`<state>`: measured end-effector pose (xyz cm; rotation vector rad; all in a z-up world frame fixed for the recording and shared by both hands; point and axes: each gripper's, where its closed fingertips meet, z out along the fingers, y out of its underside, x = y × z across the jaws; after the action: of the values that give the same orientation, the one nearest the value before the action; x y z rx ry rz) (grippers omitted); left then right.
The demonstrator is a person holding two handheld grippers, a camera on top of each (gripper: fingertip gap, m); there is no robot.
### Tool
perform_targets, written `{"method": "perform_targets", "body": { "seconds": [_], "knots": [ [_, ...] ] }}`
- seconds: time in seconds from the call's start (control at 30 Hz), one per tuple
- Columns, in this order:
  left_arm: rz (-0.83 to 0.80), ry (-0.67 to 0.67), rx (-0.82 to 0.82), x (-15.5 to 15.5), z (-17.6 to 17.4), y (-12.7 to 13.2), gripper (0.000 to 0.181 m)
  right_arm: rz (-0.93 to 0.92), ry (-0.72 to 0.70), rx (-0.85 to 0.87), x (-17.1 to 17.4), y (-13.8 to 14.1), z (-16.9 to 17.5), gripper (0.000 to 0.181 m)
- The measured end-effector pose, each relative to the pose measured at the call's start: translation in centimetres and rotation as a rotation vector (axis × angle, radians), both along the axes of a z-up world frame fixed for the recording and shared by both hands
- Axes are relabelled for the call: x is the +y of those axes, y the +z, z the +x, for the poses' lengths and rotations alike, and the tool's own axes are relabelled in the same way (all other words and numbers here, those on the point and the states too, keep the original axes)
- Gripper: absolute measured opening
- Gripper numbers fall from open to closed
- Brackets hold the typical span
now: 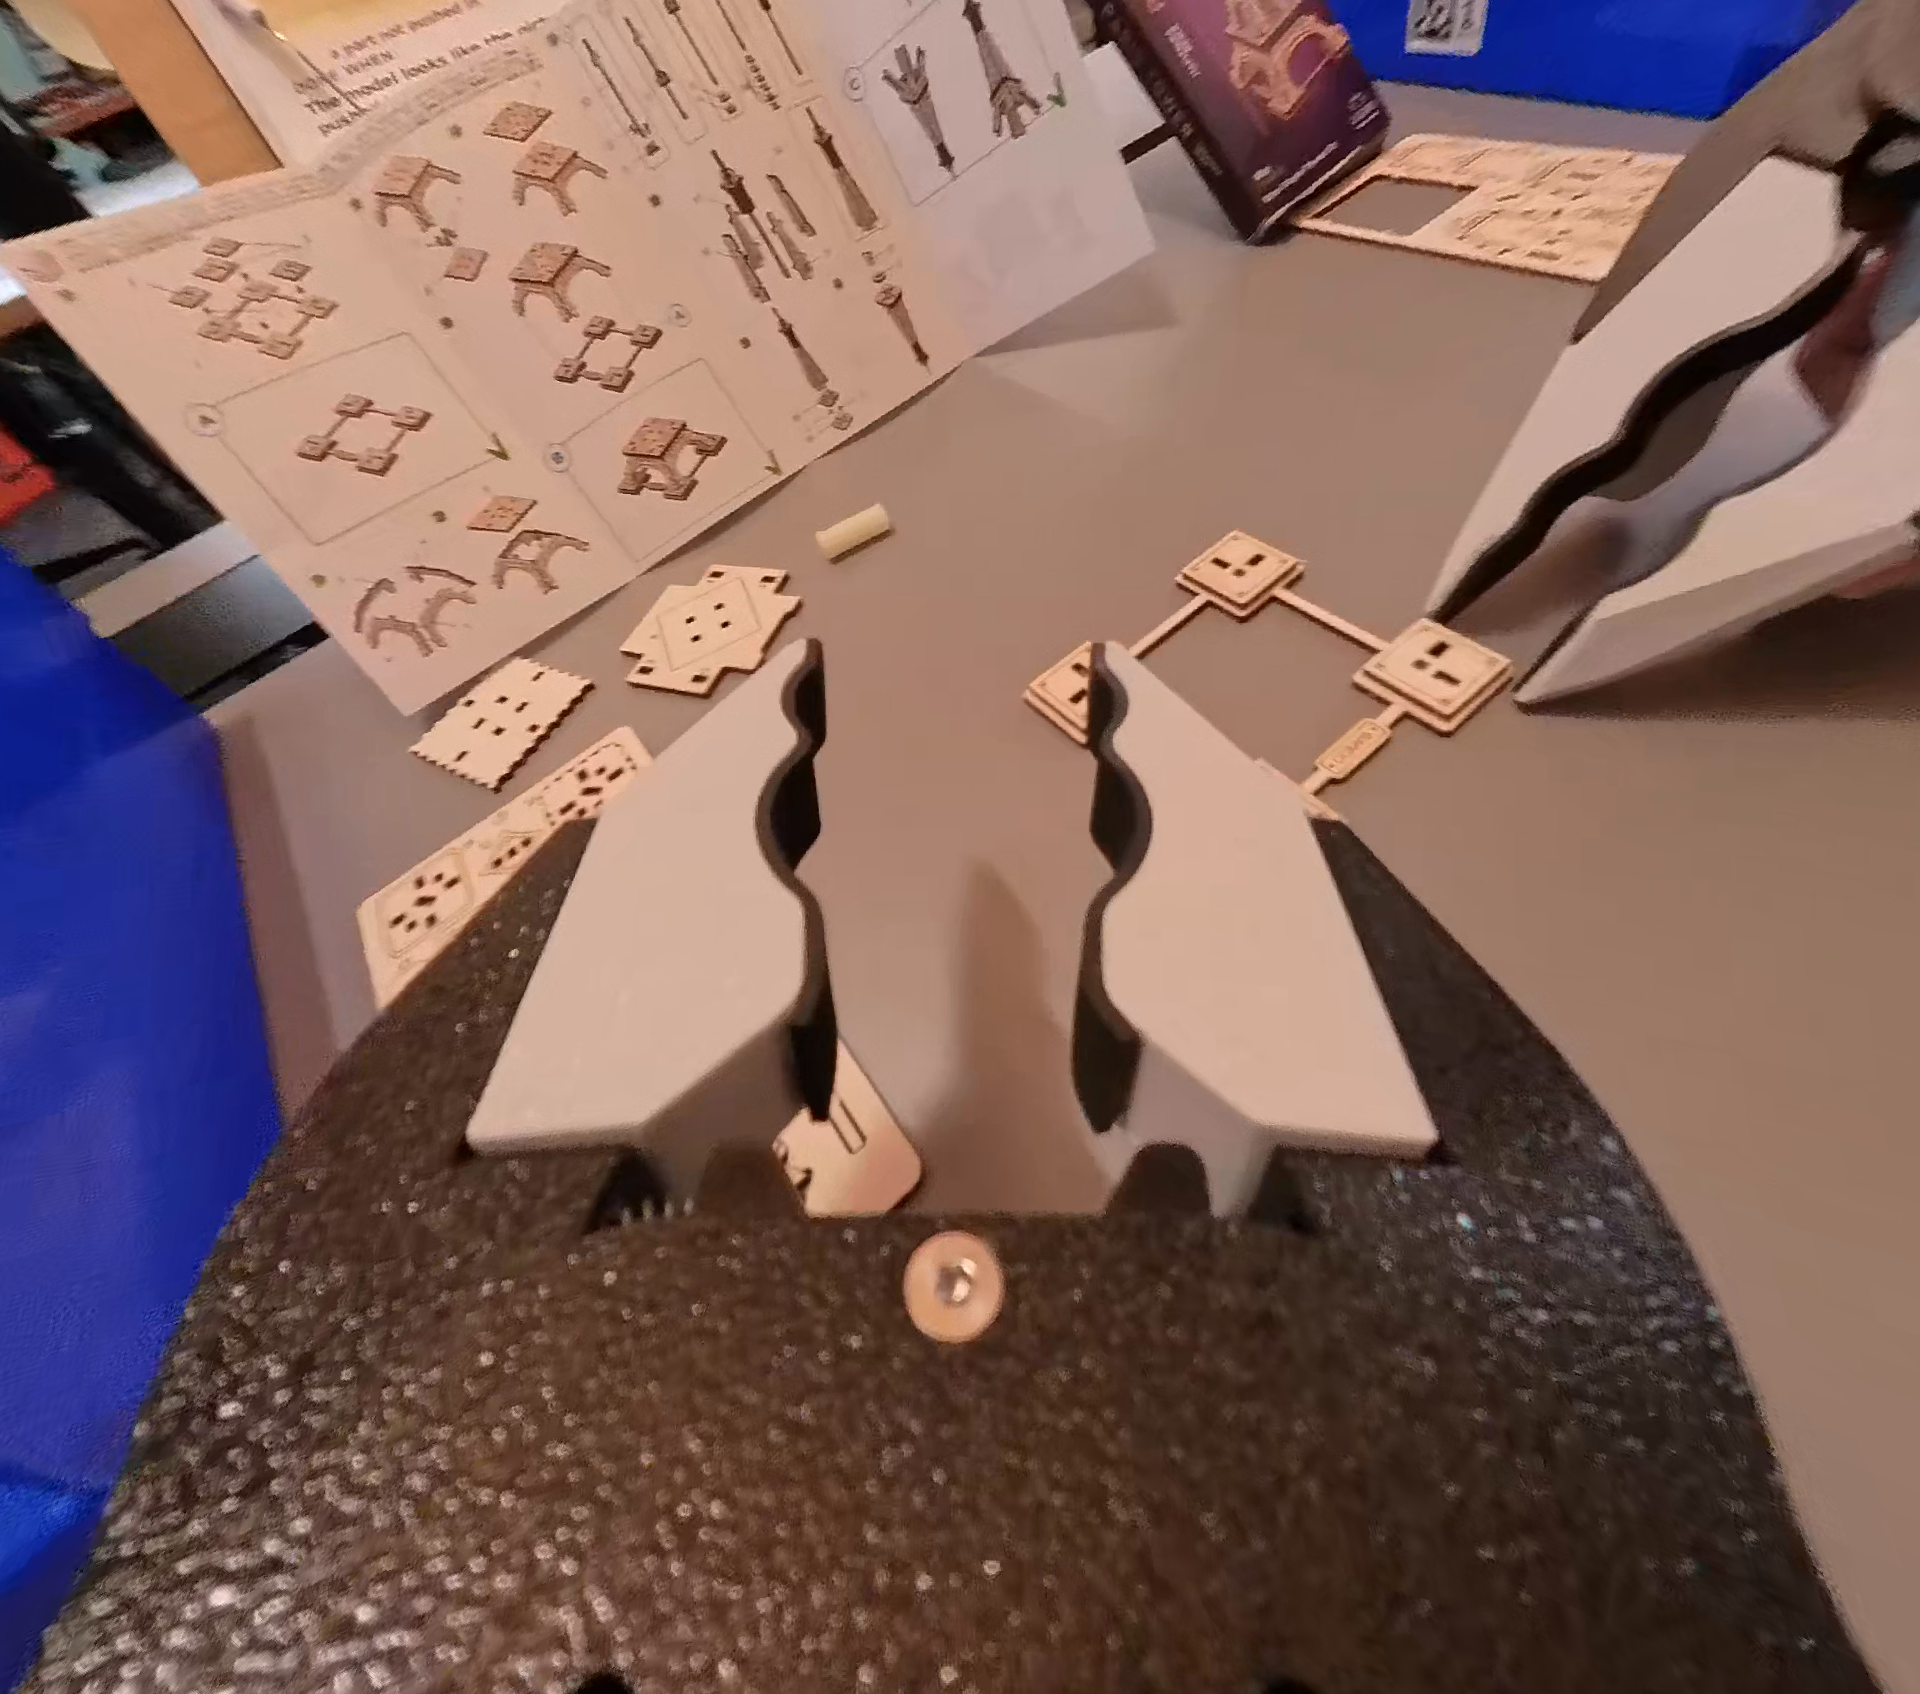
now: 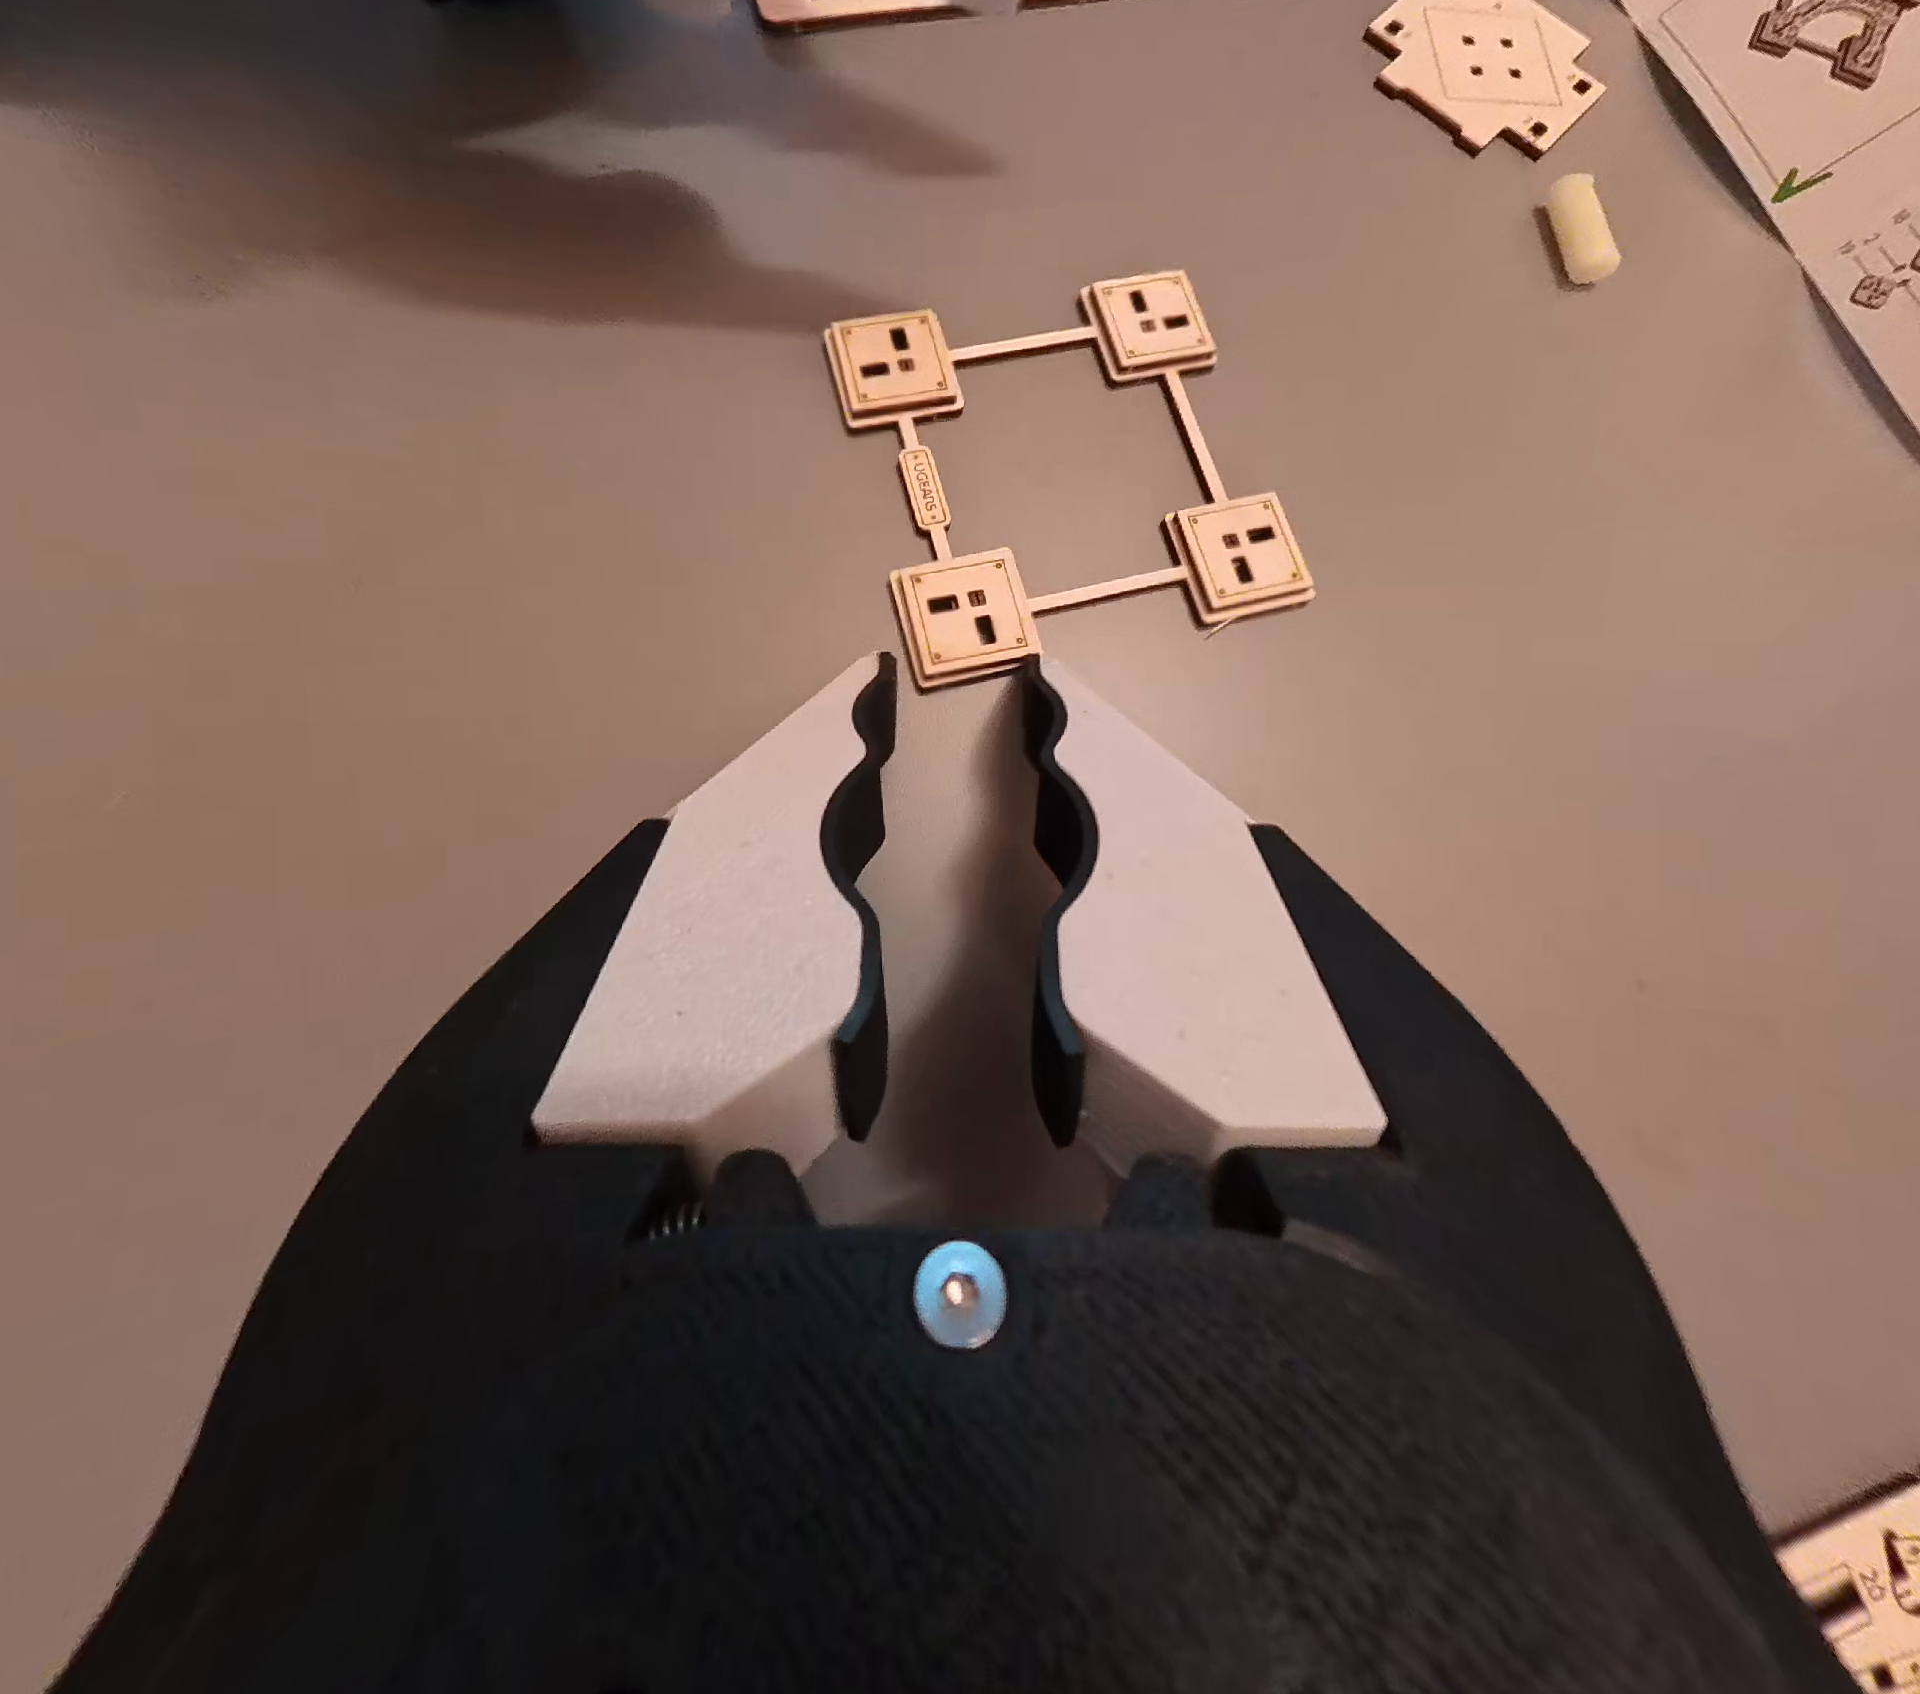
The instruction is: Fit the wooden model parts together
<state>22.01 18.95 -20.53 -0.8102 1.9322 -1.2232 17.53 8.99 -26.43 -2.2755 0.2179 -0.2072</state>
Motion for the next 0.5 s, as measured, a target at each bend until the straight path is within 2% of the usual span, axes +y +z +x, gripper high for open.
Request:
{"method": "perform_targets", "body": {
  "seconds": [0.1, 0.2, 0.3, 0.4, 0.5],
  "knots": [
    [0.051, 0.032, -0.032, 0.1, 0.3, 0.0, 0.056, -0.002, -0.026, -0.025, 0.1, 0.1, 0.3, 0.027],
    [0.076, 0.063, -0.114, 0.4, 0.7, 0.9, 0.060, 0.009, -0.055, -0.081, -0.2, 0.5, 0.8, 0.044],
    [0.068, 0.118, -0.202, 1.1, 0.9, 2.3, 0.065, 0.116, -0.125, -0.153, -0.7, 2.8, 2.0, 0.054],
    [0.051, 0.153, -0.159, 1.7, 0.8, 2.2, 0.069, 0.230, -0.252, -0.217, -2.4, 5.5, 4.1, 0.064],
    [0.004, 0.130, -0.120, 1.2, 0.6, 2.0, 0.072, 0.215, -0.363, -0.281, -4.9, 5.4, 6.0, 0.059]
  ]
}}
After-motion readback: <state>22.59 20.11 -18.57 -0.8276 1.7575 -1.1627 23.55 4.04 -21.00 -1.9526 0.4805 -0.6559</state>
